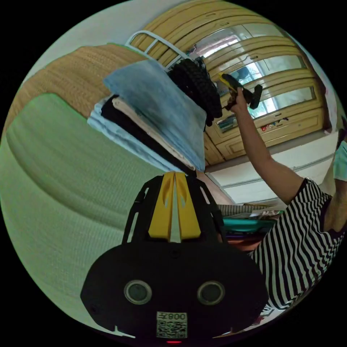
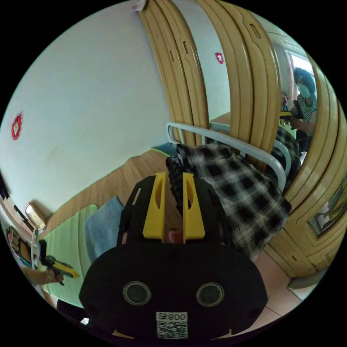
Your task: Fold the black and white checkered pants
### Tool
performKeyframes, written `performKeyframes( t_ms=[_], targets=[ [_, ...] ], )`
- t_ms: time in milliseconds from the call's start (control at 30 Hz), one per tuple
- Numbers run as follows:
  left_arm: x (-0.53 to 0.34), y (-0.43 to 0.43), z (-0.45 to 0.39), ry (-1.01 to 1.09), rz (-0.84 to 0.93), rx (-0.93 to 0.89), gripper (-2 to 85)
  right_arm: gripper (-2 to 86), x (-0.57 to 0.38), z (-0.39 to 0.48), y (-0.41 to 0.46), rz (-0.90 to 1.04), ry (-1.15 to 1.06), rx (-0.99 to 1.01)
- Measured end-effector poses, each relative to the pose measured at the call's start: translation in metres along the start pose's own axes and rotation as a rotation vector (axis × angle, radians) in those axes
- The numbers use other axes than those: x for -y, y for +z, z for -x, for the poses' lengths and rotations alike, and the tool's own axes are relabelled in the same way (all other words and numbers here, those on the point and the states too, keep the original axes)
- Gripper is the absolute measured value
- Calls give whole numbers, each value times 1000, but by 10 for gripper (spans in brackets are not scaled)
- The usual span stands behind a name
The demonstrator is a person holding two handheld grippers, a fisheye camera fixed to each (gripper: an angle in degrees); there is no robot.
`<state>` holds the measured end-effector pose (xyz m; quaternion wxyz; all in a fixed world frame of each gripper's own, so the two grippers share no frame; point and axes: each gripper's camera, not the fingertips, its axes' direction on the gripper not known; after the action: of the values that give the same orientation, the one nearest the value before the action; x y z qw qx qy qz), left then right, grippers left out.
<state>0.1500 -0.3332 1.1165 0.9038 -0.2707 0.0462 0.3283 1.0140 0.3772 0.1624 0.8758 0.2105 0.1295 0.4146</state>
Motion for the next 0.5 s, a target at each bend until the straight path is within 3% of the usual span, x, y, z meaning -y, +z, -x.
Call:
performKeyframes(
  t_ms=[200,500],
  targets=[
    [-65,9,34,-124,2,-140,1,94,26,-7,24,37,46,-77],
    [-154,27,61,-194,99,-173,0,66,30,-35,37,86,110,-91]
  ],
)
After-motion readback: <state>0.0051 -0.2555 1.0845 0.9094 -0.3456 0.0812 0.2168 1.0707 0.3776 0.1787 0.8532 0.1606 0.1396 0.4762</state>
